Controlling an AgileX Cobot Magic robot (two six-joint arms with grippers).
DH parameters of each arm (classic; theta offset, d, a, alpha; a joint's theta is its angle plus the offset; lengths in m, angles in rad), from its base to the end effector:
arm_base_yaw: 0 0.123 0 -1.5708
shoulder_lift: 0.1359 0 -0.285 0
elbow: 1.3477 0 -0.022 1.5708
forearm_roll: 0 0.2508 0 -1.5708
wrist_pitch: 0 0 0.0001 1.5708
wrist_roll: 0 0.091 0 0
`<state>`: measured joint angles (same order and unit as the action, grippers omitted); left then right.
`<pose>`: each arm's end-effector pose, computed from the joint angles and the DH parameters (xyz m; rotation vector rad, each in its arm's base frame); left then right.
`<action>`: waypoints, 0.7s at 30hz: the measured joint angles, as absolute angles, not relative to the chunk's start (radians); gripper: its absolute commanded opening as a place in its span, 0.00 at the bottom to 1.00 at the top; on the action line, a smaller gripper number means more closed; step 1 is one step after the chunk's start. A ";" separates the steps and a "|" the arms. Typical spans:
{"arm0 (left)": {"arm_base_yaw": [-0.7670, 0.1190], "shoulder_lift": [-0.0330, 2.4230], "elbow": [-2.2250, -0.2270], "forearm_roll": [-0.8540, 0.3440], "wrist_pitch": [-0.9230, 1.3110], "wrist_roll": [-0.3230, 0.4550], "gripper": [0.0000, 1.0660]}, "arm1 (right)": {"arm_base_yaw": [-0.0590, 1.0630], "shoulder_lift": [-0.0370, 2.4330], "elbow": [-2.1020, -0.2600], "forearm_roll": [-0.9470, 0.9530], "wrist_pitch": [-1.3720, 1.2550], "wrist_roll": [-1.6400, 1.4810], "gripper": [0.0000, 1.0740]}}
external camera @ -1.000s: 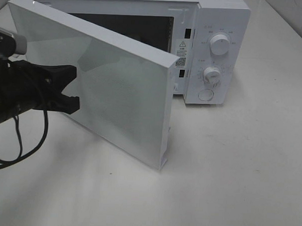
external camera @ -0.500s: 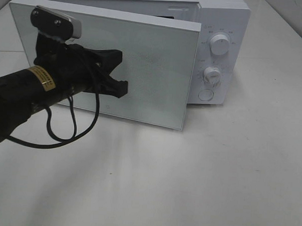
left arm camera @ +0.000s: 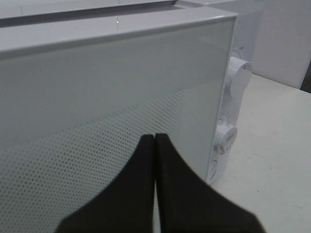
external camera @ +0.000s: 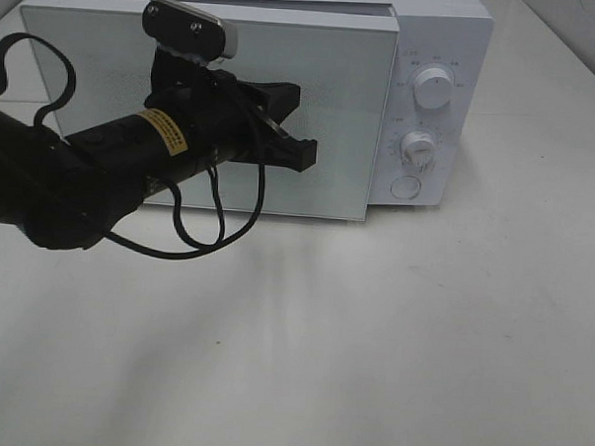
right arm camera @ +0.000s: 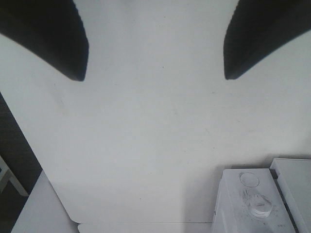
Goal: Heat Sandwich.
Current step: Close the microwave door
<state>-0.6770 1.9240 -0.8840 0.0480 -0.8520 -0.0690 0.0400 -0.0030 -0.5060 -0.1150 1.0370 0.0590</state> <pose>0.3001 -0.2454 0.1736 0.5620 1.6085 -0.5670 -0.0050 -0.0092 0.2813 0.0233 2.0070 -0.0736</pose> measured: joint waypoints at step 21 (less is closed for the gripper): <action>-0.692 2.033 -1.084 0.022 -0.752 -0.068 0.00 | 0.040 -0.003 -0.506 -0.115 1.037 0.059 0.69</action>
<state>-0.6920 2.0330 -1.0840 0.0220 -0.7520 -0.0680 0.0400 -0.0030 -0.5060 -0.1150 1.0370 0.0590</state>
